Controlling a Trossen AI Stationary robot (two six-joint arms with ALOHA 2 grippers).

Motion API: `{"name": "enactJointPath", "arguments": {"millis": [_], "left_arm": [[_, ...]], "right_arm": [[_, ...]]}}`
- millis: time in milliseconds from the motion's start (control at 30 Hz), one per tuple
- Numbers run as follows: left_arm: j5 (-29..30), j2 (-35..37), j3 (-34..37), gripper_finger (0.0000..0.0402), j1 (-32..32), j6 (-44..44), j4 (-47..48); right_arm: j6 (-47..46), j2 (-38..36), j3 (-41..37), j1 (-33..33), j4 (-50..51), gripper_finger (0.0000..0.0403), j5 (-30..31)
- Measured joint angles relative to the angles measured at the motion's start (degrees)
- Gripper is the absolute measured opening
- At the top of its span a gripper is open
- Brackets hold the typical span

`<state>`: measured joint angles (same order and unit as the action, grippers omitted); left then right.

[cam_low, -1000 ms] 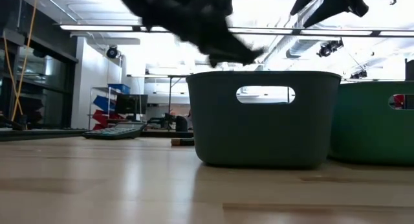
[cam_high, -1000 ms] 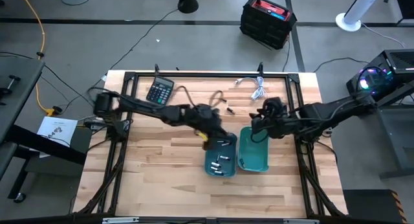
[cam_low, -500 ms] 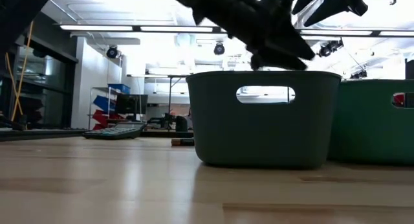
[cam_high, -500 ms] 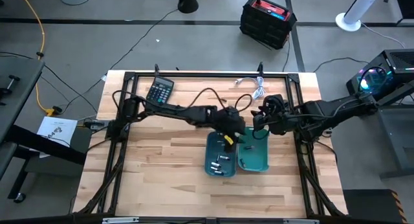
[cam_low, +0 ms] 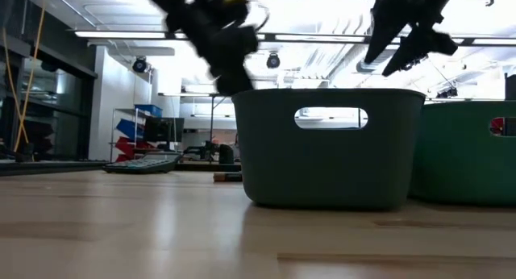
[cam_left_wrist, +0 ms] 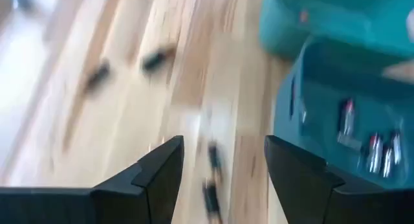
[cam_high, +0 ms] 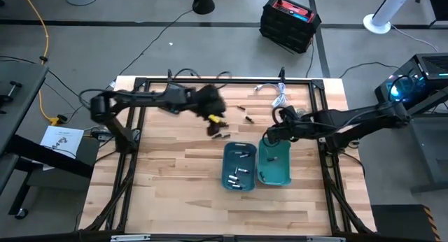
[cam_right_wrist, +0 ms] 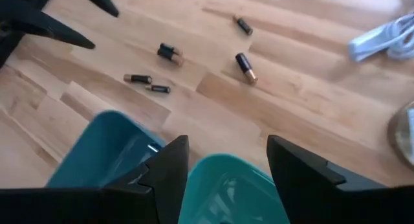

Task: Sort batteries
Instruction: Put the black battery into the green bin

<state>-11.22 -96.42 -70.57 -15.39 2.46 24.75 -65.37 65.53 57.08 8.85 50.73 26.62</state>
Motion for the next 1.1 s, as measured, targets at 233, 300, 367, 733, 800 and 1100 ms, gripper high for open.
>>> {"name": "enactJointPath", "arguments": {"millis": [233, 300, 367, 733, 800, 1100], "left_arm": [[4.58, 4.01, 21.34, 0.0207, 3.51, -3.74, -15.45], [7.63, 2.07, 22.24, 0.0206, 5.21, -3.75, -19.05], [10.26, -0.42, 22.03, 0.0206, 6.36, -3.74, -21.26], [11.06, -8.89, 17.32, 0.0089, 7.09, -5.52, -13.79], [9.31, -6.45, 17.75, 0.0032, 6.95, -6.84, -13.99], [10.32, 4.3, 13.49, 0.0033, 5.64, -4.61, -25.57]], "right_arm": [[0.48, 0.05, -1.79, -0.97, -2.35, 0.0203, -0.34], [0.63, 0.07, -1.79, -1.33, -2.39, 0.0203, -0.3], [1.2, 0.06, -1.79, -1.56, -2.85, 0.0203, -0.36], [1.06, 0.07, -1.79, -2.1, -3.46, 0.0203, -1.3], [0.96, 0.07, -1.75, -2.1, -3.59, 0.0203, -1.34], [1.38, -1.22, -1.64, -2.08, -6.11, 0.0203, -0.53]]}}
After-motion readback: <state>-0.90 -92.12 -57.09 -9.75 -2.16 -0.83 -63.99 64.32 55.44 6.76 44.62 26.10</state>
